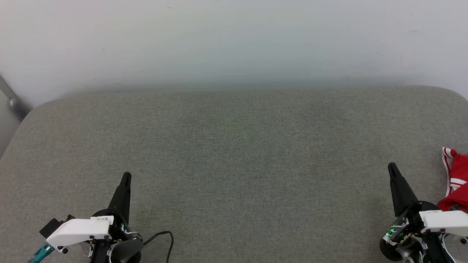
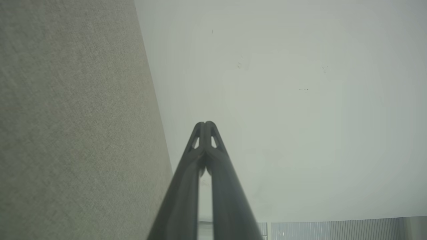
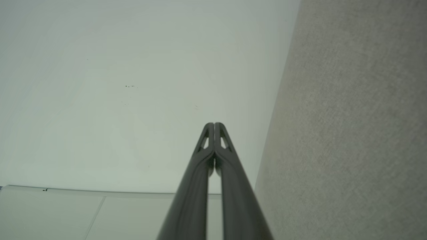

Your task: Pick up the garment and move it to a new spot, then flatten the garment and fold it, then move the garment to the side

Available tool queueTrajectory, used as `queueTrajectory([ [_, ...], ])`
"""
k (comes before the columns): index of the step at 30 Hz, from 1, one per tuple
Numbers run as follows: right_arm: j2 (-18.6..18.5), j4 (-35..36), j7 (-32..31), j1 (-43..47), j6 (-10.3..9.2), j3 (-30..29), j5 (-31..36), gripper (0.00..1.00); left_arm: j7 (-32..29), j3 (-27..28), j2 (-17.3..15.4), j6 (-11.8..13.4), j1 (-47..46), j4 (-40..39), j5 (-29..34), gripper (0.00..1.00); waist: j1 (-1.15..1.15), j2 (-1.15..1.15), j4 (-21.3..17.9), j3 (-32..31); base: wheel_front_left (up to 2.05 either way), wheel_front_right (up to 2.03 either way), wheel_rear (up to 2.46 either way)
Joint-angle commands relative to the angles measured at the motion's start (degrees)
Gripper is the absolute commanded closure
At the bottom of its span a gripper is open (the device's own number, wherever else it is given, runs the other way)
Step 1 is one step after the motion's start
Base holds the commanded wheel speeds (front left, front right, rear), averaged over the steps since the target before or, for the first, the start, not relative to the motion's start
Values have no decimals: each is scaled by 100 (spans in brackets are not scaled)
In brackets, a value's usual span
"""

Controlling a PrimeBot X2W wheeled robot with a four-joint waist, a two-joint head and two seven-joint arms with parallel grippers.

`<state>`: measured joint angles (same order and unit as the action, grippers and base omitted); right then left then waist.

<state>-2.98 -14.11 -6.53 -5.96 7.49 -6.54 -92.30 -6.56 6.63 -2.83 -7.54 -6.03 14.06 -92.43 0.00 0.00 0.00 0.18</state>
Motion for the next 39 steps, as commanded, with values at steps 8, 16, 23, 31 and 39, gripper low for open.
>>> queueTrajectory([
  [8, 23, -3, 1, -65, 0, 3, -23, 100, -10, 6, 8, -13, -41, -1, 4, 100, 0, 0, 0, 0, 0, 0, 0],
  [16, 23, -3, 1, -65, 0, 3, -23, 100, -10, 6, 8, -13, -41, -1, 4, 100, 0, 0, 0, 0, 0, 0, 0],
  [23, 23, -3, 1, -65, 0, 3, -23, 100, -9, 6, 8, -13, -41, -1, 4, 100, 0, 0, 0, 0, 0, 0, 0],
  [31, 23, -3, 1, -66, 0, 3, -23, 100, -9, 6, 8, -13, -41, -1, 4, 100, 0, 0, 0, 0, 0, 0, 0],
  [39, 23, -3, 1, -66, 0, 3, -23, 100, -9, 5, 8, -13, -41, -1, 4, 100, 0, 0, 0, 0, 0, 0, 0],
])
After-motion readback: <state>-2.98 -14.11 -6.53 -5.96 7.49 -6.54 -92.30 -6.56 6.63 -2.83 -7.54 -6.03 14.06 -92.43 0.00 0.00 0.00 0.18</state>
